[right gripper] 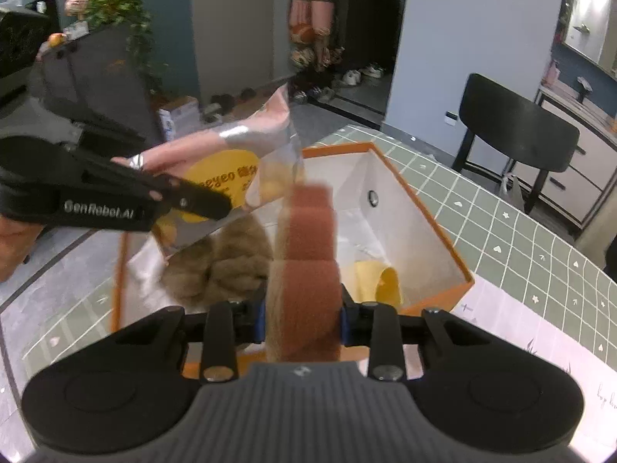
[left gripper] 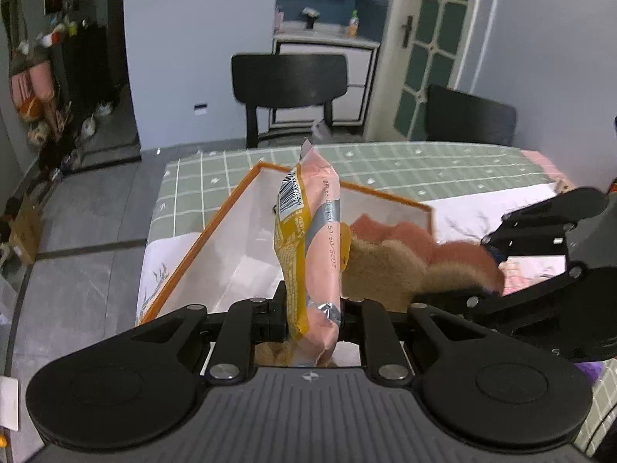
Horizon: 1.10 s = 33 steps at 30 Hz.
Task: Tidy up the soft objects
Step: 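Carry the snack packet with the left tool while the right tool carries the sponge toward the box, then open the left tool inside the box while the right tool releases the sponge there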
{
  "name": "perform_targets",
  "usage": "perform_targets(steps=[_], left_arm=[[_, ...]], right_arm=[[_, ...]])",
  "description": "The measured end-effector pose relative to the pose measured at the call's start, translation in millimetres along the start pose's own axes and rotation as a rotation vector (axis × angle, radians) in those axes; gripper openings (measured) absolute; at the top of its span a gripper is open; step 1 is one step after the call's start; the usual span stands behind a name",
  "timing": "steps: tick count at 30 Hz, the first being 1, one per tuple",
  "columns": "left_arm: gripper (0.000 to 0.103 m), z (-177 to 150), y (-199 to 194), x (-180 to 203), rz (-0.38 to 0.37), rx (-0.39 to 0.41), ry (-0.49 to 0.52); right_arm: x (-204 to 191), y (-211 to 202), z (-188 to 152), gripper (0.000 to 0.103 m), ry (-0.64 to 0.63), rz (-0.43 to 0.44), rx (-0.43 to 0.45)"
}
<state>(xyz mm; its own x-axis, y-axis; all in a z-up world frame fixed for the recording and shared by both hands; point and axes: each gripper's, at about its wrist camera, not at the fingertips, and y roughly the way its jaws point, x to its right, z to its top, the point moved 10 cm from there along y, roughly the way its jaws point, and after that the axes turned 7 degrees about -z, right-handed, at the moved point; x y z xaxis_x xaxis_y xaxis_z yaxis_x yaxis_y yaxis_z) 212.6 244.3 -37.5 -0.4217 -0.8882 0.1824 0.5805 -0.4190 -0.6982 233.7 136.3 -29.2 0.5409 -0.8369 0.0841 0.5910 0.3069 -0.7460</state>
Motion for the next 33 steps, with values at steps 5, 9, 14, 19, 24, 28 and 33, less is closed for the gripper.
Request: perform_targets(steps=[5,9,14,19,24,28,33], left_arm=[[0.018,-1,26,-16,0.024,-0.042,-0.027],[0.018,1,34,-27,0.034,-0.061,-0.052],[0.018,0,46,-36,0.054,-0.095,-0.073],[0.018,-3,57,-41,0.085,-0.134,-0.076],[0.019,-3,65,-40,0.125,-0.166,-0.047],[0.019,-6,70,-47,0.18,-0.205,-0.052],[0.019,-12,71,-50,0.191,-0.223,-0.05]], right_arm=[[5,29,15,0.032,0.021,-0.003,-0.036],[6,46,26,0.031,0.018,-0.018,-0.051],[9,66,39,0.031,0.021,-0.038,-0.066],[12,89,46,0.031,0.027,-0.054,-0.091],[17,116,60,0.031,0.058,-0.057,-0.108],[15,129,69,0.031,0.108,-0.003,-0.116],[12,153,68,0.032,0.187,0.082,-0.157]])
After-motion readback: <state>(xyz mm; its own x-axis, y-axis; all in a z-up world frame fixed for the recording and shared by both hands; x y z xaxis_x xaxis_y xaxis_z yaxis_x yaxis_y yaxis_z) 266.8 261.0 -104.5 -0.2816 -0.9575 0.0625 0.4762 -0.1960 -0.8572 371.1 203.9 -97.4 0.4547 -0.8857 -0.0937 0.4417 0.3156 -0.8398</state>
